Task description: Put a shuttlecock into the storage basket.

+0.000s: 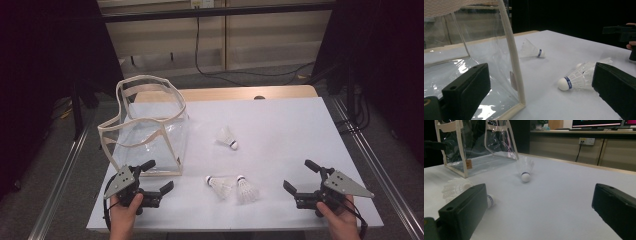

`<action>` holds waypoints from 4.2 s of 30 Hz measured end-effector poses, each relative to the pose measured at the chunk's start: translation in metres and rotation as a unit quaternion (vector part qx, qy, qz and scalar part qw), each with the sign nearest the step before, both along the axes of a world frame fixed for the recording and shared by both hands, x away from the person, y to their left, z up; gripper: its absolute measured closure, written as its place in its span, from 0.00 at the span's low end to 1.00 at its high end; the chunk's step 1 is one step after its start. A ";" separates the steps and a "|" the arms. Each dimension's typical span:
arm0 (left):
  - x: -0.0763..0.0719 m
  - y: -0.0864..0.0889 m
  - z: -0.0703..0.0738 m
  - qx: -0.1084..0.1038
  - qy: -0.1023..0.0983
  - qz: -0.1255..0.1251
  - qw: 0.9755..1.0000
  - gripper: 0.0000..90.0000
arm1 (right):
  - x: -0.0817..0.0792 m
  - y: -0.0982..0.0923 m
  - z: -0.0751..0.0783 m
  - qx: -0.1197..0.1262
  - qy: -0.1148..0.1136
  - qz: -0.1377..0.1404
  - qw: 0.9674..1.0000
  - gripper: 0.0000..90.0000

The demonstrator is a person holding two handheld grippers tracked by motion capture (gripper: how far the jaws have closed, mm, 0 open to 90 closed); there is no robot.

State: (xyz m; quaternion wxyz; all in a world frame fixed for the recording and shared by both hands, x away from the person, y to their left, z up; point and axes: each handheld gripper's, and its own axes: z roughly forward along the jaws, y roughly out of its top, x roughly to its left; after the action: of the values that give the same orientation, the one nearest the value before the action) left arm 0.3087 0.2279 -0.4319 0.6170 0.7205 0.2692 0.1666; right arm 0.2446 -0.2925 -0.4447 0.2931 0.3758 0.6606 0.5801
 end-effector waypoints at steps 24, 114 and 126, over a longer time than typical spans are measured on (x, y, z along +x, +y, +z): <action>-0.001 -0.015 0.005 -0.007 0.002 -0.030 1.000 0.02 | 0.000 0.000 -0.001 -0.001 0.004 0.002 1.000 0.00; 0.010 -0.083 0.003 0.099 0.050 -0.100 0.989 0.03 | 0.000 0.002 0.000 -0.007 0.002 0.013 1.000 0.00; 0.011 -0.090 0.004 0.113 0.064 -0.111 0.985 0.03 | 0.000 0.002 0.000 -0.005 0.002 0.014 1.000 0.00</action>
State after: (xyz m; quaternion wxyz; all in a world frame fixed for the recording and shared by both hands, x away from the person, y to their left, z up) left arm 0.3199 0.1381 -0.4284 0.5275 0.8202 0.2063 0.0800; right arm 0.2451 -0.2907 -0.4447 0.2855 0.3661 0.6696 0.5797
